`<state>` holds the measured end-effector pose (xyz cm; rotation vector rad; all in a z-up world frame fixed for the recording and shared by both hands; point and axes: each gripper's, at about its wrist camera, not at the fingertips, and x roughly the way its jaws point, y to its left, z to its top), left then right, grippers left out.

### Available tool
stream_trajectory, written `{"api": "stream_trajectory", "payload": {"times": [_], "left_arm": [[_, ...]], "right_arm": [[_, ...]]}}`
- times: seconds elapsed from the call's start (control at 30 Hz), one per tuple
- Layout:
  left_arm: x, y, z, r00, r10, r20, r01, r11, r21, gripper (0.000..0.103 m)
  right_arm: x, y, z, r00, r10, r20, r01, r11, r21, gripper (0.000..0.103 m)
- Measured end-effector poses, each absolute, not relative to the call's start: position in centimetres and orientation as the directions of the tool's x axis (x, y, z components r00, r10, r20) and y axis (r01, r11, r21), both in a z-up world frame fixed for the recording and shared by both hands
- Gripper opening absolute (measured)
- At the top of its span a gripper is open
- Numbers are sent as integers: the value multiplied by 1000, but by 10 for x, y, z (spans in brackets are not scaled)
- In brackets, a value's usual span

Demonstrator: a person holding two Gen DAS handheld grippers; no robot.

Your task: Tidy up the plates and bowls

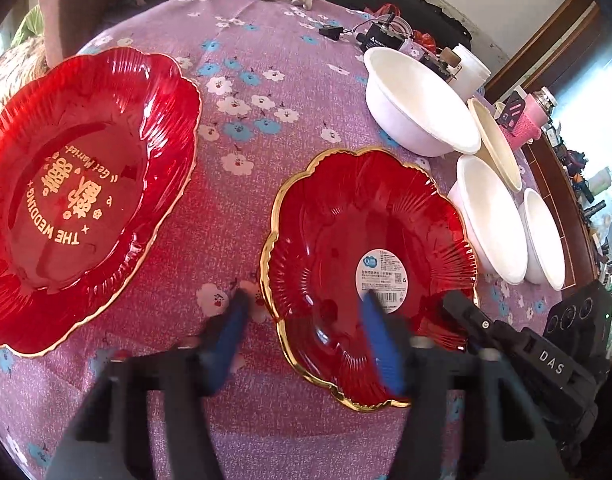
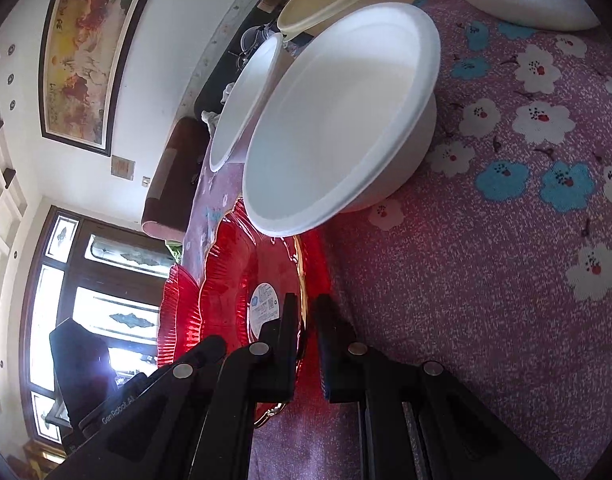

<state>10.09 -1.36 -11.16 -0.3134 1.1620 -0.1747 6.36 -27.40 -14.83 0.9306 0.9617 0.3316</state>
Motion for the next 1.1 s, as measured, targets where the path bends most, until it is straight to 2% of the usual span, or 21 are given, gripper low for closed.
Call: {"api": "stream_trajectory", "payload": {"times": [0.03, 0.13, 0.5, 1.1], "left_arm": [[103, -12, -113, 378, -303, -875, -34, 940, -340, 27], [104, -8, -114, 371, -288, -883, -63, 941, -334, 15], [98, -7, -102, 416, -278, -866, -41, 946, -323, 13], [63, 73, -38, 560, -290, -776, -73, 916, -394, 14]], "right_arm": [[63, -274, -148, 560, 618, -552, 144, 584, 799, 10], [63, -275, -148, 562, 616, -552, 141, 586, 798, 10], [61, -270, -140, 564, 608, -559, 128, 604, 786, 10], [58, -195, -57, 585, 629, -512, -46, 656, 753, 10]]}}
